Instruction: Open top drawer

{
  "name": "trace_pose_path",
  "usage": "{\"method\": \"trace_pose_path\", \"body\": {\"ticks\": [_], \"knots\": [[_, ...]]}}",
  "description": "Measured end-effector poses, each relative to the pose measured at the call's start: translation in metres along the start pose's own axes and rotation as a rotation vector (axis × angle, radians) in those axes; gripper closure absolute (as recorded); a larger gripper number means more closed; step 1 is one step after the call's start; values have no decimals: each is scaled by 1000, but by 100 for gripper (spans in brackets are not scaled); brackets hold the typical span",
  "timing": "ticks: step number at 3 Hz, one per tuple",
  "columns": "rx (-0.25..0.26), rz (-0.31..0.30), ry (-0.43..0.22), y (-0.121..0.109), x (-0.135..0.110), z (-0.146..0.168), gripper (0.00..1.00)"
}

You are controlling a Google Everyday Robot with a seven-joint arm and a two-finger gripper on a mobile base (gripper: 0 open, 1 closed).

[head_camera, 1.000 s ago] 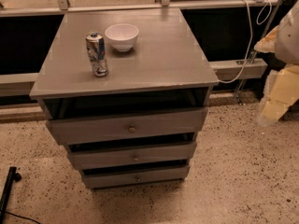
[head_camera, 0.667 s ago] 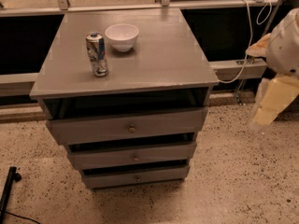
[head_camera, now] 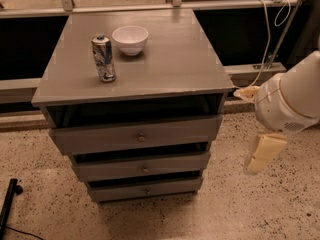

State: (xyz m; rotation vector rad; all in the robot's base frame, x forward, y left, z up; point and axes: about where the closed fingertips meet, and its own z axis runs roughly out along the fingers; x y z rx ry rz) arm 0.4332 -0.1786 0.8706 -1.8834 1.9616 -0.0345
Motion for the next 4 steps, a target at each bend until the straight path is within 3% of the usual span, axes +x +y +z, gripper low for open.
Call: {"method": "trace_pose_path", "body": {"ticks": [1,2,4], "knots": [[0,0,0,0,0,0,0],[16,-62,1,-3,-11,36,0],[64,-283,20,-1,-32,163,0]]}}
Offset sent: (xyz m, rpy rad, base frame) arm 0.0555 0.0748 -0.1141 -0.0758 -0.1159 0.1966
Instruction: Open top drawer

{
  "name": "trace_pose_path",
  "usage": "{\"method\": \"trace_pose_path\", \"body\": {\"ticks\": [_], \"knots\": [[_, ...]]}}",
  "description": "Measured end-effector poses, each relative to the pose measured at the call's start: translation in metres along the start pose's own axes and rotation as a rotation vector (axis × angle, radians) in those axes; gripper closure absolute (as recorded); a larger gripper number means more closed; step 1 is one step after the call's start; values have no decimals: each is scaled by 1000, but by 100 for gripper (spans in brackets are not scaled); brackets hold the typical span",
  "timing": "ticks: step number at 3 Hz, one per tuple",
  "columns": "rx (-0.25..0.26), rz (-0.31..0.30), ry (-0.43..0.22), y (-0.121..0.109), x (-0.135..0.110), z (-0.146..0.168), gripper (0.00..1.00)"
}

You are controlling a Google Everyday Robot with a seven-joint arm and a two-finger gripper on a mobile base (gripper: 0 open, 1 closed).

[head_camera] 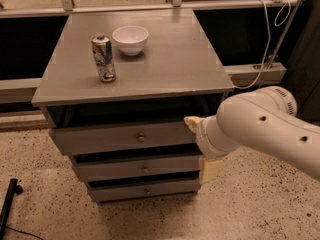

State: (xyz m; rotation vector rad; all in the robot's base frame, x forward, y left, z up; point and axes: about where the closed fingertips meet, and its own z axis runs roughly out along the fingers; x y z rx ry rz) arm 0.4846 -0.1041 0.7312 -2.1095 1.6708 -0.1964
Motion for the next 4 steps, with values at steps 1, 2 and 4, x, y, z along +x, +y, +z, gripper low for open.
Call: {"method": "trace_pose_path", "body": {"ticks": [1,2,4], "knots": [[-15,-58,-45,-15,-9,44,0],[-41,-76,-56,-42,-11,65,0],[-113,-26,-42,-91,4,96,0]]}}
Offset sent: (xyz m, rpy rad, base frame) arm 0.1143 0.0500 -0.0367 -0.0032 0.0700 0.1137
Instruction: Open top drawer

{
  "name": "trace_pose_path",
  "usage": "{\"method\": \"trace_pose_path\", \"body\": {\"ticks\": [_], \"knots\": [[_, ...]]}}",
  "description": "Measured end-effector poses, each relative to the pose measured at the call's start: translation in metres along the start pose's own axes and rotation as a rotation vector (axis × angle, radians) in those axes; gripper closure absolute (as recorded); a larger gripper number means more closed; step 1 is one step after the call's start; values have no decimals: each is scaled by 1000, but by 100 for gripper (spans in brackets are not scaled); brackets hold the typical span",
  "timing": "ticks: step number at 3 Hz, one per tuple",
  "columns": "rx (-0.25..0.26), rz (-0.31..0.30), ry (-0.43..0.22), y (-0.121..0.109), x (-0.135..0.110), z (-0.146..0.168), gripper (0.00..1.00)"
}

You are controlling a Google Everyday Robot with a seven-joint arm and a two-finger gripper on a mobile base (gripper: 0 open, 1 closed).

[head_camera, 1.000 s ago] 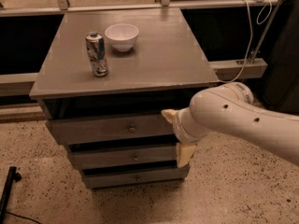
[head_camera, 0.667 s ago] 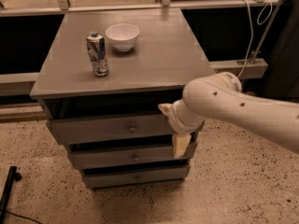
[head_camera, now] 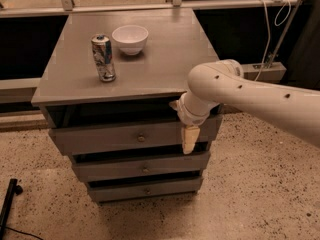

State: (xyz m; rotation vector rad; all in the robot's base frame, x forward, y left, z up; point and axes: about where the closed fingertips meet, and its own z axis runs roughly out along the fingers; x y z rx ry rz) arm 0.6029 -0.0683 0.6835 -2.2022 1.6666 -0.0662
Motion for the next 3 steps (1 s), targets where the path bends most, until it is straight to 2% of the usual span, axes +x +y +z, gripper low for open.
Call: {"method": "trace_pose_path", "body": {"ticks": [1,2,3], "knots": [[-28,59,14,-5,15,18,0],[-33,107,20,-9,27,27,0],[-34,139,14,-8,33,31,19]]}}
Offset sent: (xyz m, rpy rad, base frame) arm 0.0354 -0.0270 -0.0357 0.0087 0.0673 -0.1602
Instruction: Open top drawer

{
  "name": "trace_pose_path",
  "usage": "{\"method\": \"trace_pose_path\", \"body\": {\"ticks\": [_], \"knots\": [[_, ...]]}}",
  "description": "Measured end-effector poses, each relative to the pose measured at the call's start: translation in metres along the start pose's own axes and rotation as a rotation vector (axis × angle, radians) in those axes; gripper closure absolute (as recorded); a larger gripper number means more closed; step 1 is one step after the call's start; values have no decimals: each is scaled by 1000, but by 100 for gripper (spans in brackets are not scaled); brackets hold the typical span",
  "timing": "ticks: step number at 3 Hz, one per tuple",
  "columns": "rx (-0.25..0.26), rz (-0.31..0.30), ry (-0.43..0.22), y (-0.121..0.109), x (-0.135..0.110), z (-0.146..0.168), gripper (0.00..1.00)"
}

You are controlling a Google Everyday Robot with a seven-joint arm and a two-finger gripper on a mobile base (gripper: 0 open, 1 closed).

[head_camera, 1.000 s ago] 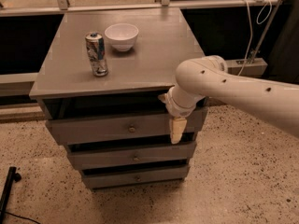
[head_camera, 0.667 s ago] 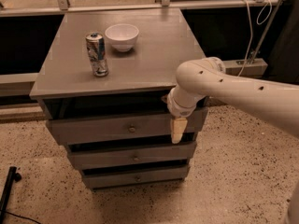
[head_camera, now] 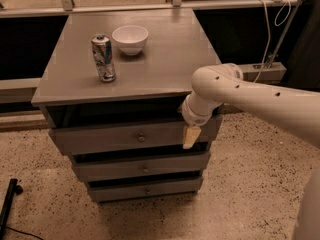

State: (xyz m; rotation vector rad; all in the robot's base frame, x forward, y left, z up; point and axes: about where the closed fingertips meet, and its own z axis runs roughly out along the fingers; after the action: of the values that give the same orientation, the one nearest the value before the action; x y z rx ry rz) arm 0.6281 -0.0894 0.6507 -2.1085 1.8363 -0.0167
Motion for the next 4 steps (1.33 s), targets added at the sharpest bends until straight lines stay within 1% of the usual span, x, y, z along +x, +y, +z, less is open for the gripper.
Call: {"method": "trace_pose_path", "body": {"ticks": [1,2,3,4], "knots": [[-18,12,-5,11,3,5,38],[-21,5,-23,34,3,-8,35],[-21,5,-23,33,3,-8,35],[-27,-10,-57,62,2,-33,30]]}}
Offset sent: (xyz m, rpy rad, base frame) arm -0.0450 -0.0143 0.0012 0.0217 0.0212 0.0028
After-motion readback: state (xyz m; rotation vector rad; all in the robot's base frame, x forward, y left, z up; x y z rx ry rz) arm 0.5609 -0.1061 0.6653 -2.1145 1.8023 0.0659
